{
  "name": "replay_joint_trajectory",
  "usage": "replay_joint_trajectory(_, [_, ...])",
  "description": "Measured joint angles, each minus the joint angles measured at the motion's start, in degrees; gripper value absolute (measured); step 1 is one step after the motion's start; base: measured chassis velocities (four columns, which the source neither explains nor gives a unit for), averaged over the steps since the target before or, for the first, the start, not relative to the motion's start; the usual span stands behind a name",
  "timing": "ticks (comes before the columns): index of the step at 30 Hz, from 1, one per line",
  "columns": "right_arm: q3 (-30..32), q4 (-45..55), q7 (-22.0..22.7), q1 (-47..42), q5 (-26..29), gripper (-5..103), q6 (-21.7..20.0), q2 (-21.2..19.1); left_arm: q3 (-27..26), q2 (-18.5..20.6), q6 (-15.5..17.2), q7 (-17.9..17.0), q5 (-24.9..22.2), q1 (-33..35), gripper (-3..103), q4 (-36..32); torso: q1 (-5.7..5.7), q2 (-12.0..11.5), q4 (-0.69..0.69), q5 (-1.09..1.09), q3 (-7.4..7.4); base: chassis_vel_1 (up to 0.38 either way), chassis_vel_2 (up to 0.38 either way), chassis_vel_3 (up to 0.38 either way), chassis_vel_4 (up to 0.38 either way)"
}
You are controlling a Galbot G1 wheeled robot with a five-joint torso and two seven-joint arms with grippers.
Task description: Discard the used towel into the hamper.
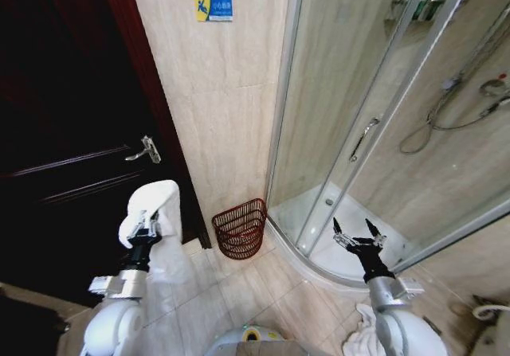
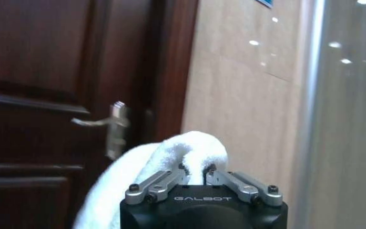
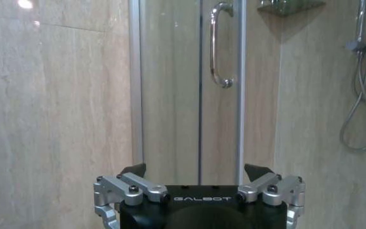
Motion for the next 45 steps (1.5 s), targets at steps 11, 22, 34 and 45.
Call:
replay_joint_trajectory(11, [-0.4,-0.7,-0.7,-0.4,0.2,100,-0.3,0.1,11.9,4.9,7.0,-0.1,1.3,-13.9,6,5.5,0.00,0.0,-0.01,0.00,0.01,0.000,0.000,0.000,0.000])
replay_joint_trajectory(22, [-0.1,-2.0,-2.4,-0.4,0.0,100,-0.2,1.2,25.3,9.0,2.3,3.2,-3.4,-35.0,6,24.6,0.00,0.0,0.01,0.00,0.02,0.000,0.000,0.000,0.000])
replay_joint_trajectory(34, [0.7,-1.8,-3.4,-2.2,-0.8,100,0.9,1.5,36.6,0.0,-14.1,6.5,1.2,-59.0,6,62.7,0.00,0.0,0.00,0.01,0.01,0.000,0.000,0.000,0.000])
replay_joint_trajectory(45, [-0.2,-4.4,-4.7,-1.9,-1.4,100,2.6,1.6,36.5,-6.1,-19.2,6.0,3.7,-65.5,6,76.3,0.00,0.0,0.01,0.02,0.01,0.000,0.000,0.000,0.000])
